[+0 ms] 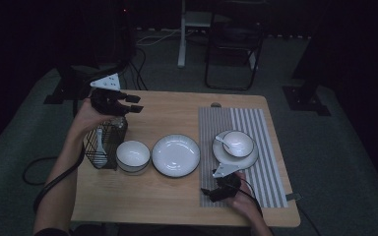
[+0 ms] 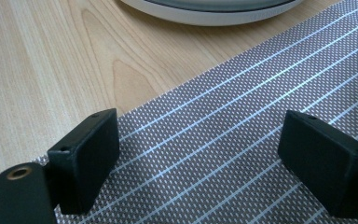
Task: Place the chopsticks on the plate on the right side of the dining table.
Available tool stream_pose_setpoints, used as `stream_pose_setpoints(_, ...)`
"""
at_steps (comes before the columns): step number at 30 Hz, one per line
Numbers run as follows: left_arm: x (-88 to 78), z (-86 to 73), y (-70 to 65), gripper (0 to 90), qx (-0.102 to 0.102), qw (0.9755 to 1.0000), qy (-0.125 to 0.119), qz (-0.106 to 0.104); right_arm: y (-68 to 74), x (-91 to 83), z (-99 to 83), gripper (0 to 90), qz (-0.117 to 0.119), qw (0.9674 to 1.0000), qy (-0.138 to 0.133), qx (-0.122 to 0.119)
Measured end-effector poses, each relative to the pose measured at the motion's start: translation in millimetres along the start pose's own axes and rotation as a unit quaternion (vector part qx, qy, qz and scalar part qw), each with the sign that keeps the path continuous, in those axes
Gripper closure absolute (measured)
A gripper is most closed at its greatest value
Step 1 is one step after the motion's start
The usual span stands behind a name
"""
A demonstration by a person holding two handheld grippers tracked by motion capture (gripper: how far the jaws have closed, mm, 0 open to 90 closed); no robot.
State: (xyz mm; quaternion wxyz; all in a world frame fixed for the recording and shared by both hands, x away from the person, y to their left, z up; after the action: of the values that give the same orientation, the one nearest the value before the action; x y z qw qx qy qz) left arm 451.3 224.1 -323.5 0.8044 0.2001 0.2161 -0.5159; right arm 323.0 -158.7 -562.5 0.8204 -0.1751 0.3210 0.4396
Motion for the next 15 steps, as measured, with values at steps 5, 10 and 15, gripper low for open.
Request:
stream_pose_setpoints(5,-2.1,-6.2,3.4,58.3,-0.009,1.0000,0.001,0.004,0.0,0.0,0.0,12.5,0.000,1.0000,0.000,0.000)
stream_pose_setpoints(10,-4.2,-12.6,7.4,58.4,-0.018,0.9998,0.002,0.008,0.0,0.0,0.0,12.5,0.000,1.0000,0.000,0.000)
stream_pose_setpoints(15,-5.6,-18.7,7.9,58.6,-0.022,0.9997,0.002,0.013,0.0,0.0,0.0,12.5,0.000,1.0000,0.000,0.000)
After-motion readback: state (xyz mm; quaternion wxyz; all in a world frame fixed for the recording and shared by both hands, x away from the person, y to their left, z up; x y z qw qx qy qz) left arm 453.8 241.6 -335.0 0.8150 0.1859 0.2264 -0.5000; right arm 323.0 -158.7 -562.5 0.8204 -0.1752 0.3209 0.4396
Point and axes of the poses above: each handheld gripper's, and its own axes: x roughly forward along the jaws, z roughly out of its top, y roughly to its left, the point moved 2 cm from there along x, roughly forward along the jaws, and after that the axes turned 1 degree about -y, right-handed, at the moved point
